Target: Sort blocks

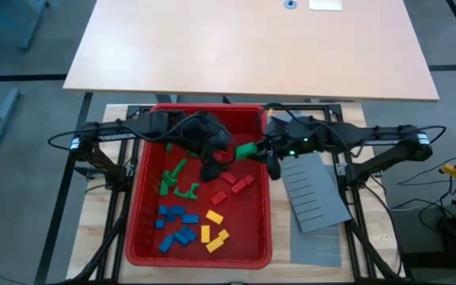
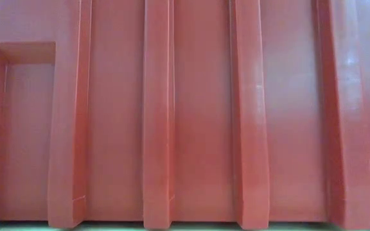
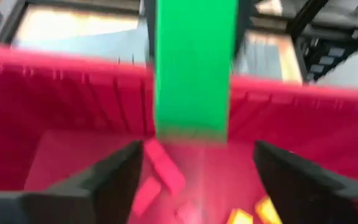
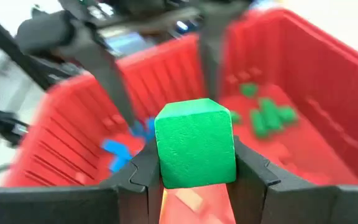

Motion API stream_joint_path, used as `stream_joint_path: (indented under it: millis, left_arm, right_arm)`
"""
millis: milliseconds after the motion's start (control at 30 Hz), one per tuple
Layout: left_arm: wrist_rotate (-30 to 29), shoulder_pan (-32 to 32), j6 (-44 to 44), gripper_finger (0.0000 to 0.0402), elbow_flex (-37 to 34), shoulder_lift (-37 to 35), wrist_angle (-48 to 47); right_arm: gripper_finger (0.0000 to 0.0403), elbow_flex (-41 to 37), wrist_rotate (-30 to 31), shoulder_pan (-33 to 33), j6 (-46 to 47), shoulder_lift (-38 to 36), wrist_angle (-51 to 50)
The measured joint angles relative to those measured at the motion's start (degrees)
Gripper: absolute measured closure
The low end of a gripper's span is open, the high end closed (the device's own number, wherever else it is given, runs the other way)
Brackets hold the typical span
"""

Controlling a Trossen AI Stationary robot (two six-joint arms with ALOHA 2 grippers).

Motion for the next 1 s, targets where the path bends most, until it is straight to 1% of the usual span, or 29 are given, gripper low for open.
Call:
stream_joint_path:
  millis: [100,200,267,333,533,633,700,800,867,933,1000]
  left_arm:
    - [-0.39,0.02,-0.01,0.0064,0.0,-0.4,-5.83]
    - [-3.84,0.0,0.15,0.0046,0.0,-0.59,-11.52]
    - [-5.6,0.02,0.52,0.0045,0.0,-0.61,-13.82]
    - [-5.91,0.1,0.52,0.0049,-0.06,-0.64,-14.6]
    - [-5.99,0.07,0.68,0.0054,-0.09,-0.66,-14.46]
    - [-6.36,0.09,0.69,0.0054,-0.09,-0.66,-14.45]
    - [-7.09,0.09,0.72,0.0054,-0.11,-0.66,-14.47]
    - [-7.31,0.09,0.69,0.0054,-0.13,-0.66,-14.5]
    - [-7.34,0.09,0.61,0.0054,-0.13,-0.66,-14.54]
    - [-7.37,0.09,0.48,0.0054,-0.15,-0.66,-14.74]
    - [-7.52,0.09,0.3,0.0054,-0.14,-0.66,-15.3]
  right_arm:
    - [0.0289,0.96,3.98,-0.01,-0.08,-2.47,-7.83]
    - [0.0289,3.12,8.09,-0.01,0.81,-4.79,-18.29]
    - [0.0289,4.76,10.81,-0.01,2.45,-6.25,-25.92]
    - [0.0289,5.85,12.53,-0.01,4.56,-7.48,-32.7]
    - [0.0289,6.08,13.66,-0.01,14.09,-9.36,-48.41]
    - [0.0288,6.05,13.56,-0.01,16.99,-9.3,-52.3]
    - [0.026,6.05,13.11,-0.01,16.97,-9.23,-52.31]
    - [0.0194,6.05,12.66,-0.01,16.91,-9.23,-51.83]
    - [0.0161,6.05,12.63,-0.01,16.91,-9.23,-51.53]
    - [0.0143,6.05,12.63,-0.01,17.01,-9.23,-51.27]
    - [0.0135,6.05,12.63,-0.01,17.2,-9.21,-51.14]
